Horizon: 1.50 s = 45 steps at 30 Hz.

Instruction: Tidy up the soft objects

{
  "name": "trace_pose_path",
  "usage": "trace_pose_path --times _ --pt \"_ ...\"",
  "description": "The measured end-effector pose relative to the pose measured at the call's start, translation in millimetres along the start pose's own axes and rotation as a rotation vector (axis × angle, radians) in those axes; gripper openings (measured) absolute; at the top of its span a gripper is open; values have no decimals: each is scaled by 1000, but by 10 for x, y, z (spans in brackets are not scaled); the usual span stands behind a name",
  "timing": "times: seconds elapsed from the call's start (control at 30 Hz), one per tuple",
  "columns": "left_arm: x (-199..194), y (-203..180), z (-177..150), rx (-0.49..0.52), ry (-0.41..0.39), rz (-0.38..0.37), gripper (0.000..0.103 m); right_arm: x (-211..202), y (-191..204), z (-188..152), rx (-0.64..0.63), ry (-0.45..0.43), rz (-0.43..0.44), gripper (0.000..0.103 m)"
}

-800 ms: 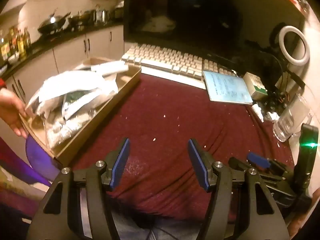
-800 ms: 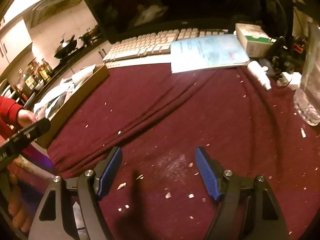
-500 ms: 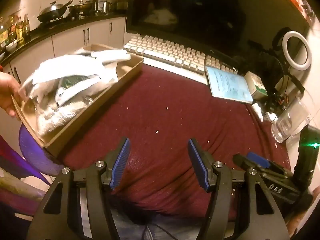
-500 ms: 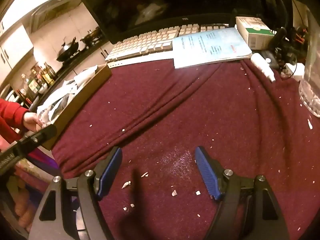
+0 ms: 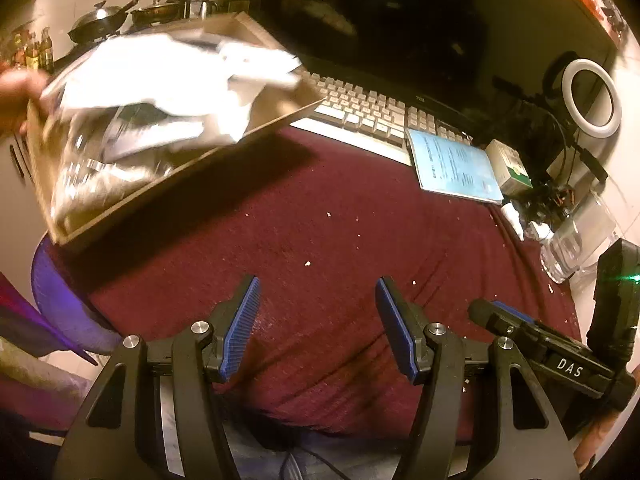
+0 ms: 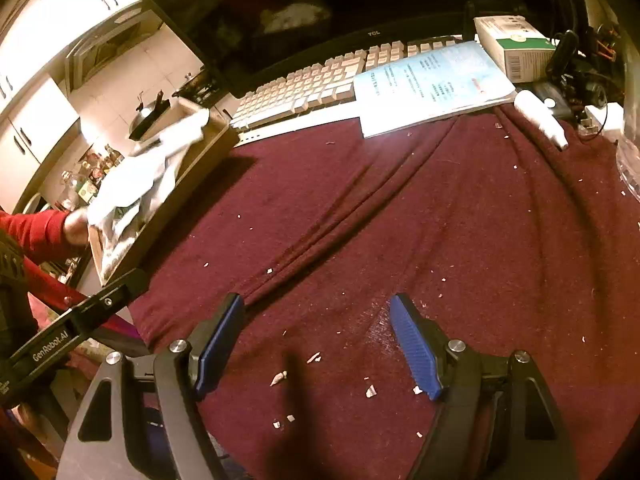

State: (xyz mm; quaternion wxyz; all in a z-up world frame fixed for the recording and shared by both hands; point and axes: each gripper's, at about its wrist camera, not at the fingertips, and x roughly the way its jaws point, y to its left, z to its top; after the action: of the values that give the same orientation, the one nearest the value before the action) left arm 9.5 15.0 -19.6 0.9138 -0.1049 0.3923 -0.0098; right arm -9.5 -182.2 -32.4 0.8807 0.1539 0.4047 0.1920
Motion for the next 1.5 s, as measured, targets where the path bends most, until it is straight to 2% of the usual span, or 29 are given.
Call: trace_pose_path --times 0.7,1.5 --pt "44 -110 -45 15 22 -9 60 -8 -67 14 13 4 6 75" --pt "66 10 66 -44 -17 -89 60 46 -42 135 16 -32 75 75"
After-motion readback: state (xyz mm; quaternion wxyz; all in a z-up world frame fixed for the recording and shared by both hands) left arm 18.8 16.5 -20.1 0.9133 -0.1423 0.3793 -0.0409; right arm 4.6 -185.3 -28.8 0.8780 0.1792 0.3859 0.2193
